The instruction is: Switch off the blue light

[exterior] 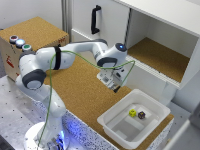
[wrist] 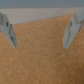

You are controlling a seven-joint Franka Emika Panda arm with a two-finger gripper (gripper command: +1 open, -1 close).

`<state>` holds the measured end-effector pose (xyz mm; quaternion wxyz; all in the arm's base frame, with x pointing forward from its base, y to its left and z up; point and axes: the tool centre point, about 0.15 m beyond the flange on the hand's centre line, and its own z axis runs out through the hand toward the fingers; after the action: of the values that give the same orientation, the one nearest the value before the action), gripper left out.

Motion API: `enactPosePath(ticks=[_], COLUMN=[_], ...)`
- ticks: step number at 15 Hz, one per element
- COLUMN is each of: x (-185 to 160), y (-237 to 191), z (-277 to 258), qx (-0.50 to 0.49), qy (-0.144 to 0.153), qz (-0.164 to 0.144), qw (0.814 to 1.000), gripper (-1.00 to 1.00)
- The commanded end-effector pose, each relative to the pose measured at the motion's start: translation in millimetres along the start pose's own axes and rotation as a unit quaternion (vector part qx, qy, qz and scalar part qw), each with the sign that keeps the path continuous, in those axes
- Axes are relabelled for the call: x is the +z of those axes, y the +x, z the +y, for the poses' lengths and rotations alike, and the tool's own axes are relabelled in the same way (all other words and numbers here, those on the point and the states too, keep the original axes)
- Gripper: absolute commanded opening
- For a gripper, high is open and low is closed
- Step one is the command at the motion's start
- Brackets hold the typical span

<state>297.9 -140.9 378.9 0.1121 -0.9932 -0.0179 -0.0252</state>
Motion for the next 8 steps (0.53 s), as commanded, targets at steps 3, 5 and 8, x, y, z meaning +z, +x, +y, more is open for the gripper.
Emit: enactPosePath(ticks=[3,5,8], x=[53,56,69], y=[-30,-19,6], z=[-92,-115,-169], qx=[-0.036,-0.037,-0.025], qy=[0.008,0.006,-0.019], qz=[0.01,0.009,0.007], qw=[0.999,0.999,0.999], gripper=[1.0,1.0,1.0])
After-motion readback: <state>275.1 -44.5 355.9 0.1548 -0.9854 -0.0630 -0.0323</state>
